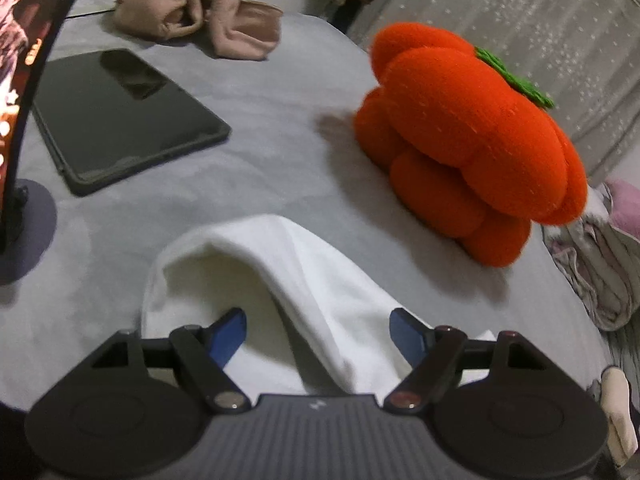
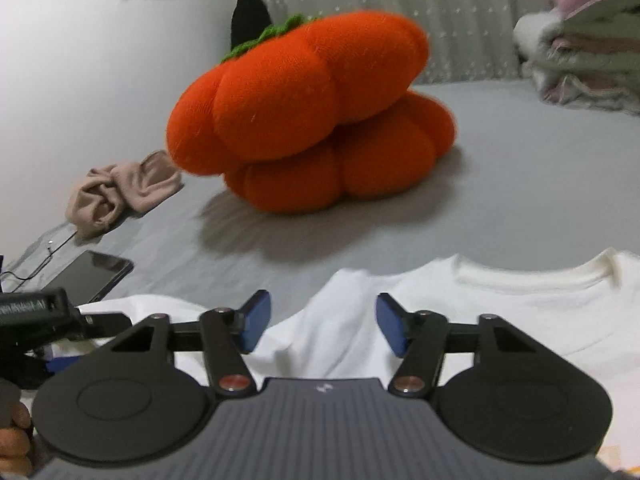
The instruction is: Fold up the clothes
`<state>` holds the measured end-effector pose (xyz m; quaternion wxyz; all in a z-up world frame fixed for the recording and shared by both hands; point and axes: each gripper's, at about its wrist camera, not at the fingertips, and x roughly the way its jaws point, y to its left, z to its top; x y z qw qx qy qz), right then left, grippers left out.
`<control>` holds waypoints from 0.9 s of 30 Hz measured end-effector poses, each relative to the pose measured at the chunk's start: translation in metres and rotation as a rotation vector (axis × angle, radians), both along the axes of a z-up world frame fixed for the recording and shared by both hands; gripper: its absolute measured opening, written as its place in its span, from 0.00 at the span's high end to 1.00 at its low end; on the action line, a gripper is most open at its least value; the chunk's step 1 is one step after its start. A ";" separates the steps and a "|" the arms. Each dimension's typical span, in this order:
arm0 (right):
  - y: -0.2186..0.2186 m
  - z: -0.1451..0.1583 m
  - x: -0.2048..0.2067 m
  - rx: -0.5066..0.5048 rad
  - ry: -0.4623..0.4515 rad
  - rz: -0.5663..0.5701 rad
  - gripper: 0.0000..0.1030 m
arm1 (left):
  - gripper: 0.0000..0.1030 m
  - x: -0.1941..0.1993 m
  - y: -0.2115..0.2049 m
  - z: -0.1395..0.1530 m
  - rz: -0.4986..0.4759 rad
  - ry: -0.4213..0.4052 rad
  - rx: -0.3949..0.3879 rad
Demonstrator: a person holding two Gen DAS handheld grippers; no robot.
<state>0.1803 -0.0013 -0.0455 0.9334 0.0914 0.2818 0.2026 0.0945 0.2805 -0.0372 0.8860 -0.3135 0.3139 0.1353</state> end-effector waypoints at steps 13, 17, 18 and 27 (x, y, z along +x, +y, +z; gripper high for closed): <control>0.001 -0.022 0.007 0.050 0.051 0.049 0.46 | 0.84 -0.004 0.038 -0.015 0.264 -0.107 -0.026; 0.007 -0.020 0.004 0.028 0.037 0.050 0.47 | 0.90 -0.014 0.024 0.009 0.247 -0.215 0.114; 0.008 -0.020 0.004 0.023 0.032 0.051 0.48 | 0.90 -0.017 0.019 0.016 0.235 -0.251 0.162; 0.023 -0.012 -0.010 0.007 -0.008 0.092 0.54 | 0.91 -0.038 -0.006 0.046 0.171 -0.453 0.404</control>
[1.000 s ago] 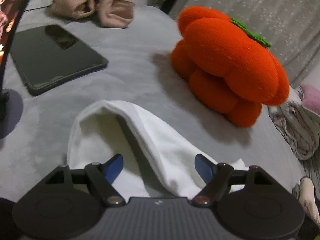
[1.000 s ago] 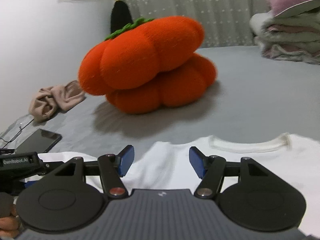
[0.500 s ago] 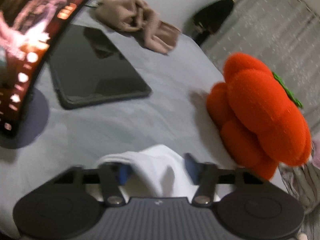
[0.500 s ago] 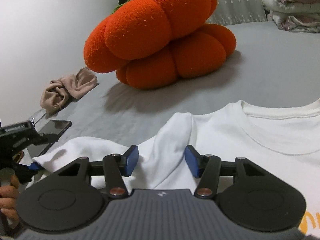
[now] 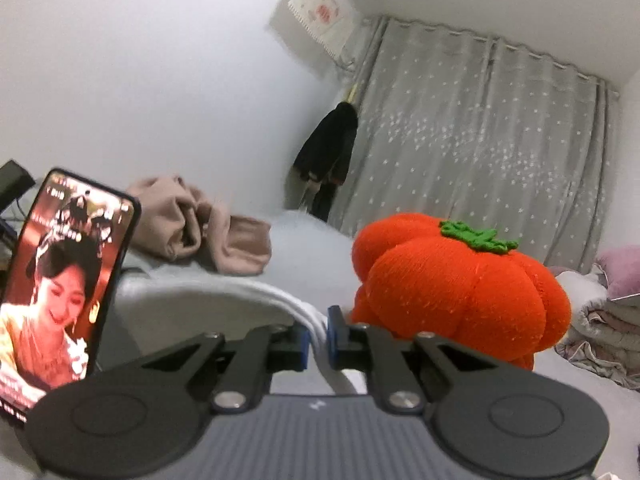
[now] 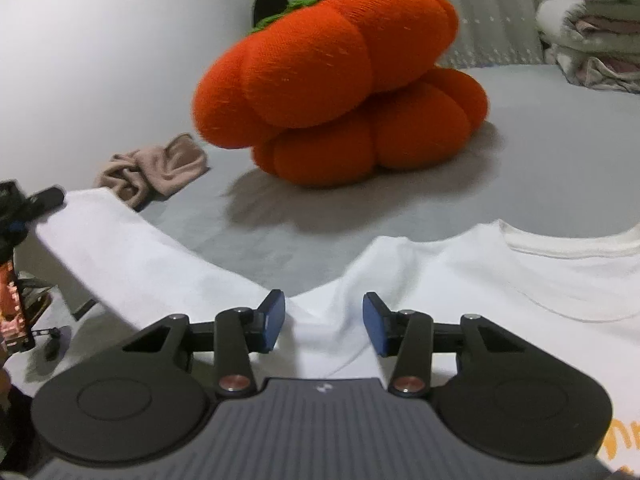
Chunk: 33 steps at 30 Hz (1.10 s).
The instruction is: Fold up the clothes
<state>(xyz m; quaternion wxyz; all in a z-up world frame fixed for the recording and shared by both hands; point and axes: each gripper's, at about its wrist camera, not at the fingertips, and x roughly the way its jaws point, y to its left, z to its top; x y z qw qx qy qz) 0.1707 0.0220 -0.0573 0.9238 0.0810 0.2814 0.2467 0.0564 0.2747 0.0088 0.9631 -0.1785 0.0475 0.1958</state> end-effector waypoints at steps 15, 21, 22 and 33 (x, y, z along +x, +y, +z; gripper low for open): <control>0.080 -0.014 0.000 -0.029 0.063 0.153 0.57 | 0.89 -0.010 0.006 0.013 0.013 -0.071 0.032; 0.125 -0.014 0.002 -0.084 0.040 0.197 0.55 | 0.86 -0.015 0.015 0.019 0.038 -0.093 0.028; 0.128 -0.013 0.003 -0.082 0.039 0.199 0.55 | 0.86 -0.016 0.016 0.020 0.040 -0.094 0.027; 0.161 -0.015 -0.012 0.071 0.096 0.421 0.55 | 0.73 -0.021 0.027 0.022 0.044 -0.066 -0.021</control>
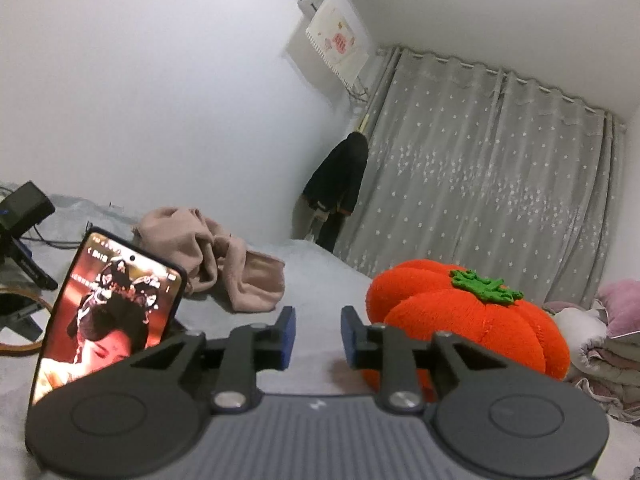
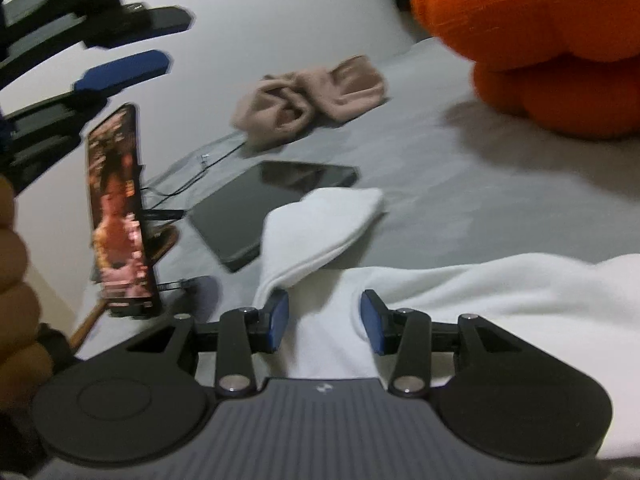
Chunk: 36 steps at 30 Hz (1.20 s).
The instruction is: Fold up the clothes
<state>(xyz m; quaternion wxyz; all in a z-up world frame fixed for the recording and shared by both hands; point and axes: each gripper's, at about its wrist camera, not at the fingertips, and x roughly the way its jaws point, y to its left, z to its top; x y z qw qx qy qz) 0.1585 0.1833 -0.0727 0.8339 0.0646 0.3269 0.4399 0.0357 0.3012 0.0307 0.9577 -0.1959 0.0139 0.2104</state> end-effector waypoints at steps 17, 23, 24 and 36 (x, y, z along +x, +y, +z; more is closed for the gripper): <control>0.024 -0.003 0.011 0.241 0.345 0.211 0.57 | 0.67 -0.026 0.032 0.011 0.049 -0.067 -0.129; 0.029 -0.001 0.006 0.213 0.378 0.204 0.57 | 0.65 -0.022 0.037 0.009 0.014 -0.061 -0.178; 0.024 0.001 0.006 0.211 0.373 0.188 0.57 | 0.64 -0.020 0.036 0.008 0.000 -0.051 -0.179; -0.093 0.037 0.027 0.031 0.175 -0.117 0.45 | 0.54 0.034 -0.015 -0.025 -0.272 0.328 -0.120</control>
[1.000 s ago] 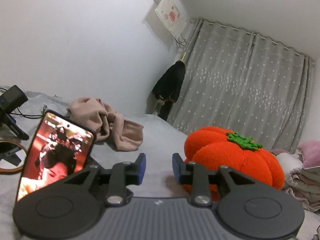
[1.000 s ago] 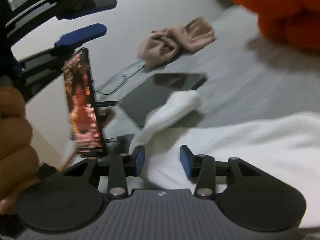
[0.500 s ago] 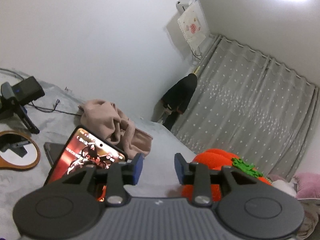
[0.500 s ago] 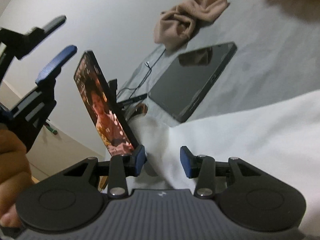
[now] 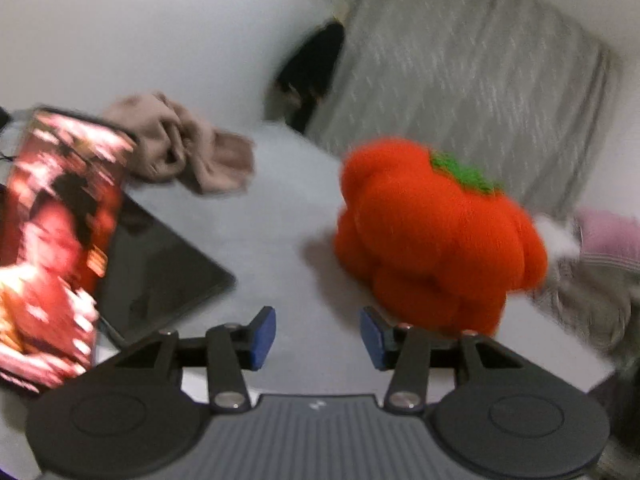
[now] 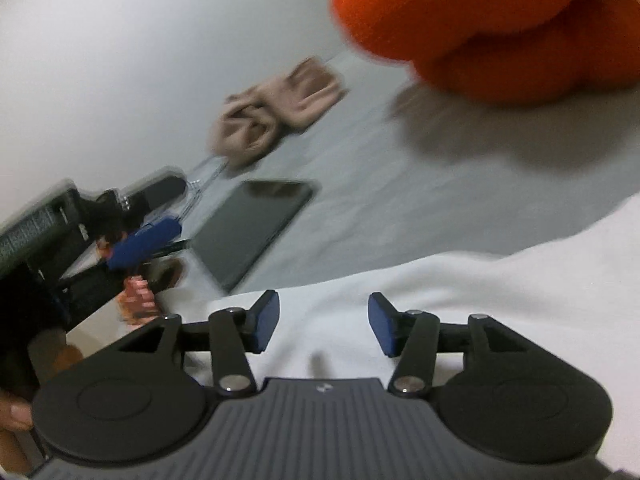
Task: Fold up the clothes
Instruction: 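Move both open grippers to the sweatshirt collar edge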
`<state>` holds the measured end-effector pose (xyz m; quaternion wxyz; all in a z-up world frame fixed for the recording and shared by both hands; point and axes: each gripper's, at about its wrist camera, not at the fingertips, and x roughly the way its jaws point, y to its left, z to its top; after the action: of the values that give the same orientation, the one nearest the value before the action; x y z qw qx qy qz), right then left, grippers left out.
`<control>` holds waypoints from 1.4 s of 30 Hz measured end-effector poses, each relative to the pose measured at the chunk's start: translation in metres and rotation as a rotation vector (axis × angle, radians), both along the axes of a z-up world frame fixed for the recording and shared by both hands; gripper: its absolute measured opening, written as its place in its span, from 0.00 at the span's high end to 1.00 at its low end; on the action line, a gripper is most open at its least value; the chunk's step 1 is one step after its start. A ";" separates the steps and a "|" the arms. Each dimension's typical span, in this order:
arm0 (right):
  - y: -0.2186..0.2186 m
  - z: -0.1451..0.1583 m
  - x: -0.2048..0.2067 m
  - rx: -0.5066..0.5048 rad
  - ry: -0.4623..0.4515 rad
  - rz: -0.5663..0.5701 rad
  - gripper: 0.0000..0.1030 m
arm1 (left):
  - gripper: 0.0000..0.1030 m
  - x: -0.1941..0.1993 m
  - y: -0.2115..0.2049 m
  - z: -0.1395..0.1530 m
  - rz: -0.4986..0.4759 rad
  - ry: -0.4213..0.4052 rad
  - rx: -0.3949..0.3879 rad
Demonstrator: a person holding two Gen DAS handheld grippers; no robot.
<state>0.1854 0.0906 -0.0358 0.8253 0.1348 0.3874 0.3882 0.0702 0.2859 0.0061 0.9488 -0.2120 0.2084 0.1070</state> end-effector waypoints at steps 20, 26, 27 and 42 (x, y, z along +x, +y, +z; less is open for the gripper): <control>-0.064 -0.022 0.040 -0.470 -0.371 -0.092 0.40 | 0.52 0.045 -0.051 -0.055 -0.232 0.302 0.138; -0.059 -0.034 0.044 -0.461 -0.410 -0.077 0.81 | 0.41 0.045 -0.067 -0.057 -0.277 0.330 0.243; -0.059 -0.034 0.043 -0.464 -0.421 -0.077 0.87 | 0.40 0.045 -0.069 -0.057 -0.280 0.332 0.253; -0.032 -0.039 0.045 -0.645 -0.527 -0.136 0.75 | 0.22 0.047 -0.076 -0.057 -0.291 0.346 0.271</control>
<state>0.2301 0.0589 -0.0743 0.9198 -0.2091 0.2548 0.2128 0.1167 0.2098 -0.0512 0.9242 -0.0293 0.3795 0.0312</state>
